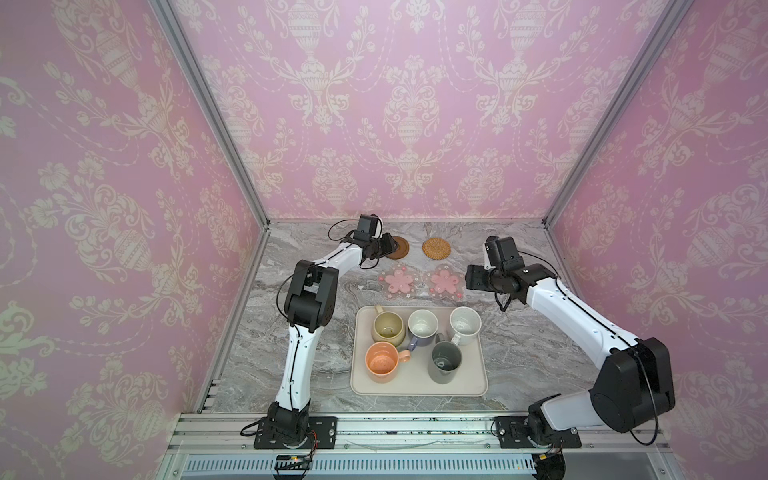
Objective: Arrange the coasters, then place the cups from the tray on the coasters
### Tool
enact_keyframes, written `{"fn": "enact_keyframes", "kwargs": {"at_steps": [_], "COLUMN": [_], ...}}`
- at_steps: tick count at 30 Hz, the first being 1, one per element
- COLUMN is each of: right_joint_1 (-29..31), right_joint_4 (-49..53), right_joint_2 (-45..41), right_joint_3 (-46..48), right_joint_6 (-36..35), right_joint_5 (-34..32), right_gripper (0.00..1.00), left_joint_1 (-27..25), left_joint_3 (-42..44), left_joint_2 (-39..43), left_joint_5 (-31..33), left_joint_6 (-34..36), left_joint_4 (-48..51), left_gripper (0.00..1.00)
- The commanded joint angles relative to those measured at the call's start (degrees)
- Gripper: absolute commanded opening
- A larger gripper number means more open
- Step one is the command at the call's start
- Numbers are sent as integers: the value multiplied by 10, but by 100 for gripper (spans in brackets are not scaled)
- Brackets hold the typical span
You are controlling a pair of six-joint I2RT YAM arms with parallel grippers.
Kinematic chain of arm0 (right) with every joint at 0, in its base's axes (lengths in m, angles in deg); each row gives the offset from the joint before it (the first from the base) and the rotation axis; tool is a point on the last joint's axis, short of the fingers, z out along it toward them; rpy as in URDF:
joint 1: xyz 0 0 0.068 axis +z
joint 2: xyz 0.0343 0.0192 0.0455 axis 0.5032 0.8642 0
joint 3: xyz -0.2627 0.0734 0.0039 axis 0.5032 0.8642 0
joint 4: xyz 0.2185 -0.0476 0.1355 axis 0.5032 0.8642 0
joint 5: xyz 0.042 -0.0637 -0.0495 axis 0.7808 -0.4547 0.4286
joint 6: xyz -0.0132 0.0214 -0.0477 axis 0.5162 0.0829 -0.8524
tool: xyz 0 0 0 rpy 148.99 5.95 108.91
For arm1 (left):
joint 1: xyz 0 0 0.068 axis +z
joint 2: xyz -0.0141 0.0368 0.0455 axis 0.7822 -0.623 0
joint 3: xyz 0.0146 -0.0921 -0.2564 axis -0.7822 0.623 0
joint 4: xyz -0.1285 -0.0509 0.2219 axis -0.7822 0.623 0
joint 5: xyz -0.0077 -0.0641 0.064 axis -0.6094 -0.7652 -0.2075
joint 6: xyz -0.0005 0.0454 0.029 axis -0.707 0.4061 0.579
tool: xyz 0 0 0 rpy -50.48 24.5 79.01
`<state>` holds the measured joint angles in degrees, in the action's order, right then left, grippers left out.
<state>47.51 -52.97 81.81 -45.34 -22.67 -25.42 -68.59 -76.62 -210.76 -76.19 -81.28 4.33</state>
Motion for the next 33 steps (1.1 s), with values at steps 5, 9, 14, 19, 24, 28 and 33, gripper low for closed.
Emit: {"fn": "enact_keyframes", "kwargs": {"at_steps": [5,9,14,19,24,28,33], "right_joint_1": [5,5,4,4,5,4,4], "right_joint_4": [12,12,11,12,13,16,17], "right_joint_2": [17,21,22,19,17,17,14], "right_joint_3": [-19,-36,-37,-32,-32,-31,-29], "right_joint_6": [-7,-5,-4,-2,-3,-3,2], "right_joint_5": [-2,3,3,3,4,4,10], "right_gripper": [79,79,79,79,79,79,79], "left_joint_1": [-3,-3,-2,-2,-1,5,33], "left_joint_3": [-75,-117,-145,-156,-168,-173,-147], "left_joint_2": [-48,-71,-87,-94,-94,-92,-83], "left_joint_5": [29,45,63,73,114,147,170], "left_joint_6": [-13,-19,-17,-14,1,18,21], "left_joint_4": [93,145,186,214,265,311,336], "left_gripper": [34,34,34,34,34,34,35]}}
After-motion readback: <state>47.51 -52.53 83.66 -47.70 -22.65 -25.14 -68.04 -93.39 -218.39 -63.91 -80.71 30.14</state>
